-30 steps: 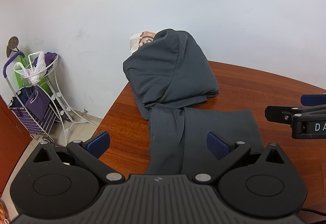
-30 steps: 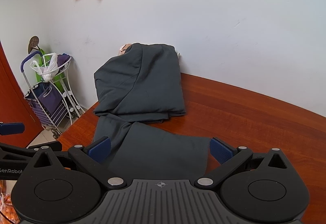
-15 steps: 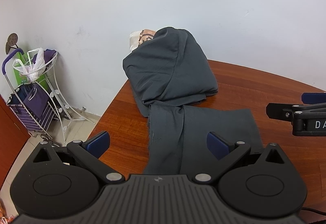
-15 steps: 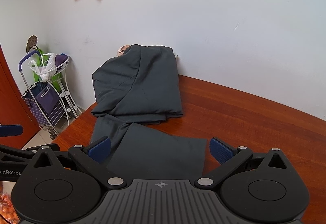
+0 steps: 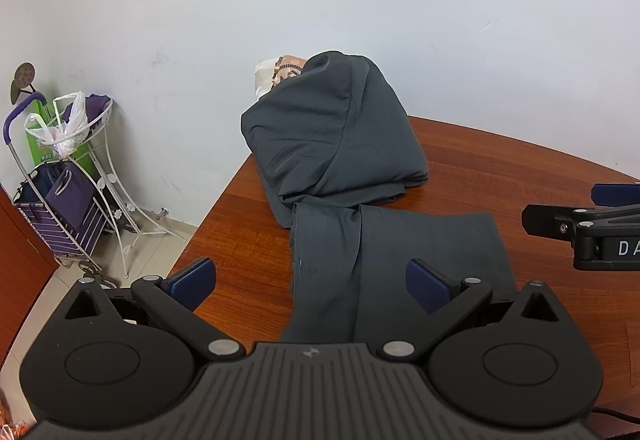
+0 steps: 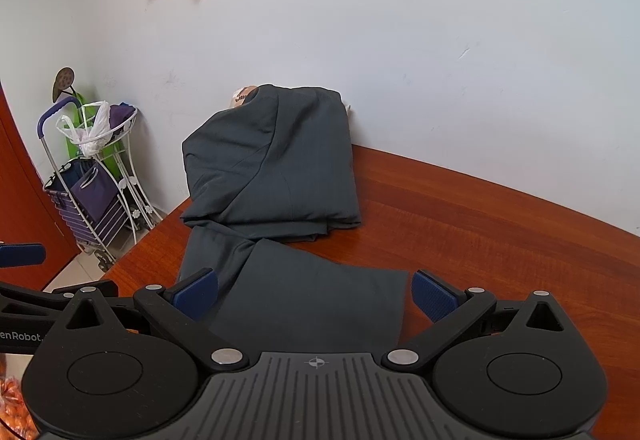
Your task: Fold clothes
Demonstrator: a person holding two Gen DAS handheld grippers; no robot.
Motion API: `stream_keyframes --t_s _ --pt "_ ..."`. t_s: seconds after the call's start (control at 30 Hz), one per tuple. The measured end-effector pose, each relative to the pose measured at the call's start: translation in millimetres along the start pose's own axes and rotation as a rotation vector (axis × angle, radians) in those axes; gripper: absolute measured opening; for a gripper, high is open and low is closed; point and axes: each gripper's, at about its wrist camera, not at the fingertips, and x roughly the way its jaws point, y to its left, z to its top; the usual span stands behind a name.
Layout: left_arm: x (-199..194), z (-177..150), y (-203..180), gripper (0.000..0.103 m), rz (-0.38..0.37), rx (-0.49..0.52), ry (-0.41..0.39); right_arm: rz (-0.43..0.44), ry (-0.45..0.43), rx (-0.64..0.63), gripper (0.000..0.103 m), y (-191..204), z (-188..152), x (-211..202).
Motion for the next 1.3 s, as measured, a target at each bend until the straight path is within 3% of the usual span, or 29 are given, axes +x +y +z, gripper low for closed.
stream_keyframes --t_s 1.3 --pt "4.0 -0.1 -4.1 0.103 -0.003 0.016 0.009 0.009 0.018 0.014 0.103 -5.3 0.1 3.3"
